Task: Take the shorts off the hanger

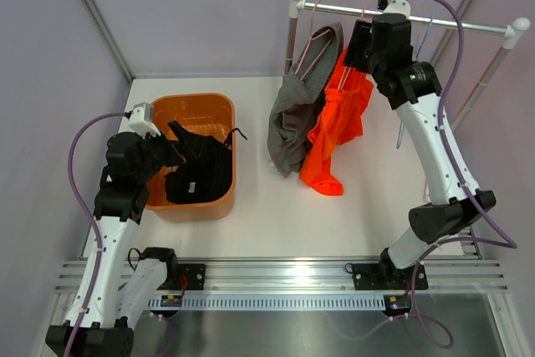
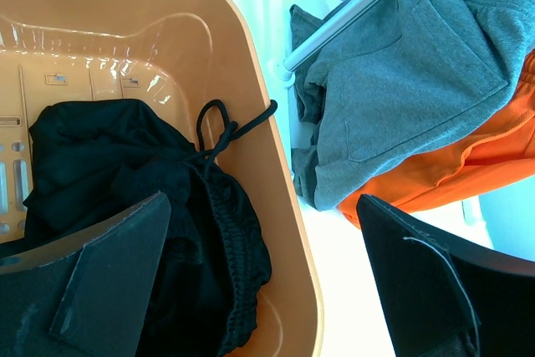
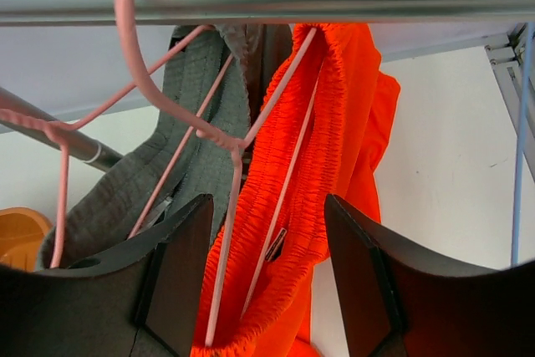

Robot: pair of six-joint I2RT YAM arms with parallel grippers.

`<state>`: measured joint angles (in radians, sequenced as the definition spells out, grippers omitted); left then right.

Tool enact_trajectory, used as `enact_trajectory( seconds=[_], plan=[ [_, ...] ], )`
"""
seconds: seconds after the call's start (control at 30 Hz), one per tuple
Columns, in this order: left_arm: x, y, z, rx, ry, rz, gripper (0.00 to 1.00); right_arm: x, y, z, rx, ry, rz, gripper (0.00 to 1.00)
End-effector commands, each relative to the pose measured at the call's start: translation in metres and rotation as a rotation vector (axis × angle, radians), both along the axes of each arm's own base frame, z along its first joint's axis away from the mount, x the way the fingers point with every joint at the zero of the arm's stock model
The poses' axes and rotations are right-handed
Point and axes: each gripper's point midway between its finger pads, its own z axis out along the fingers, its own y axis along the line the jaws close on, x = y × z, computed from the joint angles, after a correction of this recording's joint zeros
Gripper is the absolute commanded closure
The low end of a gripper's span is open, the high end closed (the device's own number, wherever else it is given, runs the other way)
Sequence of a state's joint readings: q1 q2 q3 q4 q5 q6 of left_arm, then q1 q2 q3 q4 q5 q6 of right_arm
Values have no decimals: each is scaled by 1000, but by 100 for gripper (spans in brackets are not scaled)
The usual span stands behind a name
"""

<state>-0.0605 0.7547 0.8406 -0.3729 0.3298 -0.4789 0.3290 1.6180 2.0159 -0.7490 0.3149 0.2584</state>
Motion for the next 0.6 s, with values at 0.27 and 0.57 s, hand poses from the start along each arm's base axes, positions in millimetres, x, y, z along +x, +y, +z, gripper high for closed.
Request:
enact_trajectory(
  seconds=[0.27,0.57],
  plan=[
    [0,-3,1,17,-17,-30,1,39,3,30,13,-156,-99,36],
    [1,-2,0,21,-11,-31,1,57,8,20,-2,-138,-106,41]
  ],
)
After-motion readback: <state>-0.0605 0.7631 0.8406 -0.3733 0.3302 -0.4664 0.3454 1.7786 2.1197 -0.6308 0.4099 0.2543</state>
